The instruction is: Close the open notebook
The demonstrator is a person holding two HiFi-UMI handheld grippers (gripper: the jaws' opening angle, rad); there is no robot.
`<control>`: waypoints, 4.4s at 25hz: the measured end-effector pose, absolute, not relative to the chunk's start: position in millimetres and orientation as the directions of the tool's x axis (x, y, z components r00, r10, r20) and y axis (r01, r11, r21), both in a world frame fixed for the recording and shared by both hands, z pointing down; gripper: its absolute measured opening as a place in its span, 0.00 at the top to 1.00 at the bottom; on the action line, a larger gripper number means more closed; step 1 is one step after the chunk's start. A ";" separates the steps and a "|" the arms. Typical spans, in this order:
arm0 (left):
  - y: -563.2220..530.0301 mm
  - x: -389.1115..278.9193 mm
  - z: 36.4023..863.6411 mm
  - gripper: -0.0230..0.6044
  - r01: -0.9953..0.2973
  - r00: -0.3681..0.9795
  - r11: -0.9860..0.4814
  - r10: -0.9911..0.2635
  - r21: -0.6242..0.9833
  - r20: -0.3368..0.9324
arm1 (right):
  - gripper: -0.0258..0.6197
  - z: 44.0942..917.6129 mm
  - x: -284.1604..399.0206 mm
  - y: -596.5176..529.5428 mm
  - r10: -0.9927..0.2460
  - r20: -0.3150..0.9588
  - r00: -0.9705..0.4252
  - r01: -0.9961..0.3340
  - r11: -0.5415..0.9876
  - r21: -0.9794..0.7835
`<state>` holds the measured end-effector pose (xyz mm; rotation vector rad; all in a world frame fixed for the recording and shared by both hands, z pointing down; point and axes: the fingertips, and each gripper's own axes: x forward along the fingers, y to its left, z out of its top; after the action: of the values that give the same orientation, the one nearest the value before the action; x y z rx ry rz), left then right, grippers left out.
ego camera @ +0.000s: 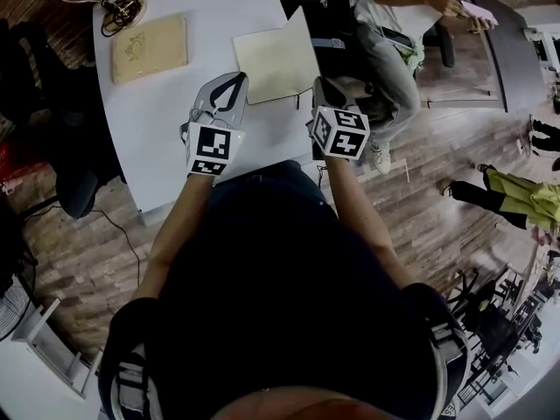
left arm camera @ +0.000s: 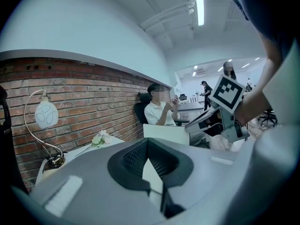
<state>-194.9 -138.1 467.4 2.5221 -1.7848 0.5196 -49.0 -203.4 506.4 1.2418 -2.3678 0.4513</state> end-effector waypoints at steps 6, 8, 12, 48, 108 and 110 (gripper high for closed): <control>-129.8 -202.5 465.4 0.95 -0.922 0.292 -0.342 -0.921 -0.181 0.257 | 0.93 505.5 -57.4 -198.0 -0.702 0.512 -0.496 -0.833 0.551 -0.050; -127.4 -206.6 465.1 0.95 -0.924 0.287 -0.336 -0.923 -0.179 0.255 | 0.93 504.7 -60.8 -196.5 -0.702 0.512 -0.494 -0.830 0.556 -0.039; -121.7 -214.8 469.3 0.95 -0.933 0.269 -0.317 -0.929 -0.171 0.254 | 0.93 504.4 -68.2 -192.2 -0.701 0.513 -0.496 -0.822 0.569 -0.017; -98.5 -249.0 467.3 0.95 -0.957 0.185 -0.231 -0.953 -0.175 0.242 | 0.93 516.1 -122.2 -164.0 -0.650 0.537 -0.538 -0.723 0.683 0.102; -40.9 -309.9 485.8 0.95 -0.984 -0.067 0.014 -0.953 -0.179 0.296 | 0.93 602.8 -191.8 -126.3 -0.458 0.695 -0.554 -0.398 0.879 0.262; -39.2 -310.7 486.5 0.95 -0.984 -0.074 0.020 -0.951 -0.179 0.299 | 0.92 605.0 -192.7 -125.8 -0.454 0.699 -0.553 -0.392 0.882 0.263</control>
<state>-310.7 -39.2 486.5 2.0707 -2.1734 0.5210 -192.7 -125.8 605.0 0.6060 -2.2192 -0.0965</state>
